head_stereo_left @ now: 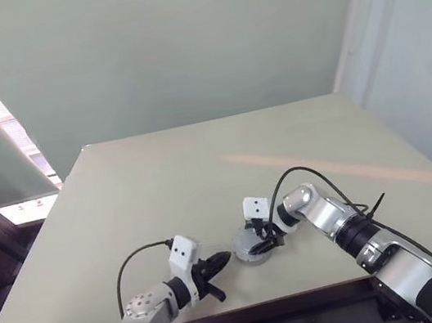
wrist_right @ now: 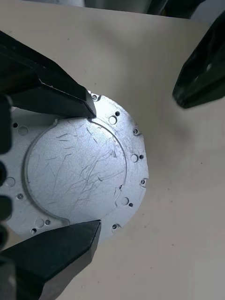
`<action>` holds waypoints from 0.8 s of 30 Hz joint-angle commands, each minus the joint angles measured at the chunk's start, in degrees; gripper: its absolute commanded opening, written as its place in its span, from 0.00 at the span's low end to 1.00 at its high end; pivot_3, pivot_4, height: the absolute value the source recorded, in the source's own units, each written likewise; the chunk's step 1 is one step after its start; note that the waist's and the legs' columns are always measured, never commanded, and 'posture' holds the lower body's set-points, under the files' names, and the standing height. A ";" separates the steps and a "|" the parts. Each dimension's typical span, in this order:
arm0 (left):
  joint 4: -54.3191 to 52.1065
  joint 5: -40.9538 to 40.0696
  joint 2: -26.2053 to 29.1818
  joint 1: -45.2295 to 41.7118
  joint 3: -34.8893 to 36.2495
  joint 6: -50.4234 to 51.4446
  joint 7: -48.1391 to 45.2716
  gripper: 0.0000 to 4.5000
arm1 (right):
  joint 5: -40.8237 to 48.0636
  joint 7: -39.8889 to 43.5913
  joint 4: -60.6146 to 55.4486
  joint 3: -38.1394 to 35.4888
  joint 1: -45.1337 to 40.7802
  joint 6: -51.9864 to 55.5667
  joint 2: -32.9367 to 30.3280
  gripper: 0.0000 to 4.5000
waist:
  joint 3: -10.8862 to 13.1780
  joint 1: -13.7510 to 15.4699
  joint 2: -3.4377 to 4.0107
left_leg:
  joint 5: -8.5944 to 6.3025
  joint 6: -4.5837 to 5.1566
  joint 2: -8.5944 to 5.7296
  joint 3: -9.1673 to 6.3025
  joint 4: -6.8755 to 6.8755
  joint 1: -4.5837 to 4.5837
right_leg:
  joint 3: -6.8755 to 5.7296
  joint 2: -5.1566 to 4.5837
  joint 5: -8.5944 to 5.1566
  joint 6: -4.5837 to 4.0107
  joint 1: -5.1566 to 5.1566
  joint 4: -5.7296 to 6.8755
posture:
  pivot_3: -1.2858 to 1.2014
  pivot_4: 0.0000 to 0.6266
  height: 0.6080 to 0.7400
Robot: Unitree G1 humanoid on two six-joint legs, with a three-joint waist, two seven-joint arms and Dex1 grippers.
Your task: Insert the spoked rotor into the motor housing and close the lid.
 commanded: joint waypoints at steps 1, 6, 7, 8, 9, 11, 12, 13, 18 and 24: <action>1.77 2.75 -1.20 -2.83 -1.04 -2.30 1.86 0.00 | -2.84 -0.34 2.27 2.38 1.05 2.79 -0.77 0.72 | -0.10 -0.02 0.03 | 0.00 0.00 0.00 0.01 0.00 0.01 | 0.01 0.00 0.00 0.00 0.00 0.00 | 0.52 0.00 1.00; 5.59 5.20 -2.60 -4.86 -2.56 -3.93 2.44 0.00 | -2.96 -0.77 1.92 2.54 0.99 4.71 -0.56 0.72 | -0.18 -0.02 0.06 | 0.00 0.00 0.00 0.01 -0.03 0.13 | 0.01 0.00 0.00 0.01 0.09 0.00 | 0.52 0.00 1.00; 6.02 5.42 -2.80 -5.09 -2.74 -4.13 2.45 0.00 | -2.99 -0.80 1.83 2.61 0.98 4.97 -0.54 0.72 | -0.18 -0.02 0.06 | 0.00 0.00 0.00 0.01 -0.04 0.18 | 0.01 0.00 0.00 0.01 0.14 -0.01 | 0.52 0.00 1.00; 6.37 5.60 -2.93 -5.30 -3.04 -4.21 2.32 0.00 | -3.03 -0.78 1.70 2.72 0.99 5.23 -0.56 0.72 | -0.18 -0.02 0.06 | 0.00 0.00 0.00 0.01 -0.06 0.23 | 0.01 0.00 -0.01 0.01 0.20 -0.02 | 0.52 0.00 1.00; 6.77 5.91 -2.97 -5.50 -3.46 -4.31 2.15 0.00 | -3.02 -0.80 1.64 2.78 1.01 5.39 -0.56 0.72 | -0.18 -0.02 0.06 | 0.00 0.00 0.00 0.00 -0.07 0.28 | 0.01 0.00 -0.01 0.02 0.26 -0.03 | 0.52 0.00 1.00; 7.47 6.59 -3.08 -5.84 -4.10 -4.43 1.92 0.00 | -2.95 -0.88 1.54 2.91 1.02 5.68 -0.59 0.72 | -0.17 -0.02 0.06 | -0.01 0.00 0.00 0.00 -0.10 0.41 | 0.01 0.00 -0.03 0.03 0.39 -0.07 | 0.52 0.00 1.00; 7.90 6.99 -3.12 -6.01 -4.56 -4.46 1.72 0.00 | -2.90 -0.99 1.40 2.94 1.06 5.98 -0.61 0.72 | -0.17 -0.02 0.07 | -0.01 0.00 0.00 0.00 -0.12 0.49 | 0.01 0.00 -0.04 0.03 0.46 -0.09 | 0.52 0.00 1.00; 8.64 7.57 -3.35 -6.36 -5.13 -4.45 1.77 0.00 | -2.81 -1.12 1.24 2.94 1.12 6.39 -0.61 0.72 | -0.17 -0.02 0.07 | -0.01 0.00 0.00 0.00 -0.16 0.62 | 0.00 -0.01 -0.07 0.06 0.60 -0.12 | 0.52 0.00 1.00; 11.00 9.09 -4.11 -7.51 -6.59 -4.00 1.83 0.00 | -2.48 -2.67 -0.30 2.44 1.48 9.19 -0.45 0.72 | -0.18 -0.04 0.08 | -0.02 -0.01 -0.02 -0.05 -0.17 0.75 | -0.01 -0.02 -0.17 0.00 0.76 -0.18 | 0.52 0.00 1.00; 11.82 10.30 -4.12 -7.82 -7.07 -3.20 1.63 0.00 | -1.31 -3.58 -2.90 1.31 1.84 10.45 -0.40 0.72 | -0.20 -0.03 0.12 | -0.02 -0.01 -0.01 -0.10 -0.18 0.76 | -0.04 -0.03 -0.17 0.01 0.76 -0.17 | 0.52 0.00 1.00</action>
